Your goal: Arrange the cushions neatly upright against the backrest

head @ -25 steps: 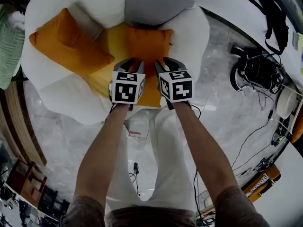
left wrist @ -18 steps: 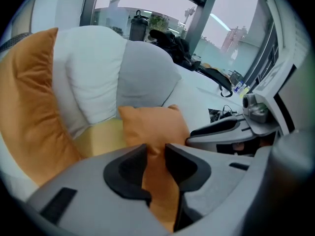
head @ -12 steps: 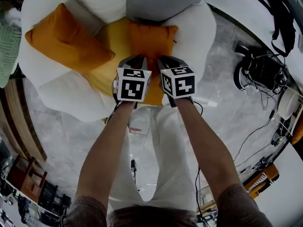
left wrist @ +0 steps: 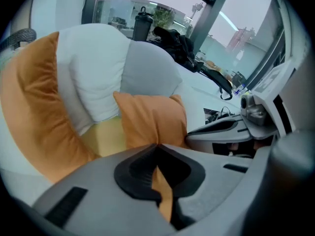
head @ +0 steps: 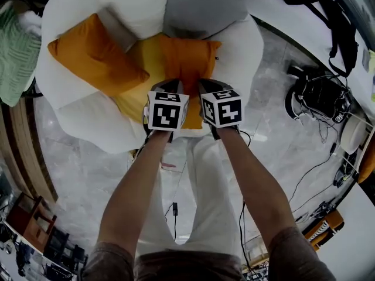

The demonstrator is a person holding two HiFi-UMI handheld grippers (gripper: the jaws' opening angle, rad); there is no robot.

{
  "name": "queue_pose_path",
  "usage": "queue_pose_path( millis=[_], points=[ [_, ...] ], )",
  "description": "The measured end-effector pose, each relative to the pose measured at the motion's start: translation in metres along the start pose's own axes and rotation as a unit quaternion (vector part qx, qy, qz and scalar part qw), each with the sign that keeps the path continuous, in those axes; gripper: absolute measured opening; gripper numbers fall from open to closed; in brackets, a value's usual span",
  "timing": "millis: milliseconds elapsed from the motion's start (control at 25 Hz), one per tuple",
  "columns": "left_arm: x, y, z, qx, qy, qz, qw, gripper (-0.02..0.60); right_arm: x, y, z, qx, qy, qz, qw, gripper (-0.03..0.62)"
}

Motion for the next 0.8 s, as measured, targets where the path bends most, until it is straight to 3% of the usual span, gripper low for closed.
queue_pose_path(
  millis=[480, 640, 800],
  points=[
    [0.044, -0.153, 0.077, -0.102, -0.048, -0.041, 0.9928, 0.009, 0.056, -0.168, 0.026, -0.107, -0.017, 0.068, 0.992, 0.023],
    [0.057, -0.178, 0.084, -0.123, -0.055, -0.036, 0.9903, 0.009, 0.063, -0.195, 0.023, -0.125, -0.019, 0.071, 0.989, 0.023],
    [0.064, -0.179, 0.066, -0.129, -0.060, -0.030, 0.9893, 0.009, 0.054, -0.195, 0.009, -0.125, -0.020, 0.080, 0.989, 0.022]
  ],
)
Point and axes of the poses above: the fingertips, and each gripper's own axes: z backward along the fingers, x to its left, y out of its underside, the point moved 5 cm from there along z, backward along the fingers, and after that the axes turned 11 degrees about -x, right-handed, at the moved point
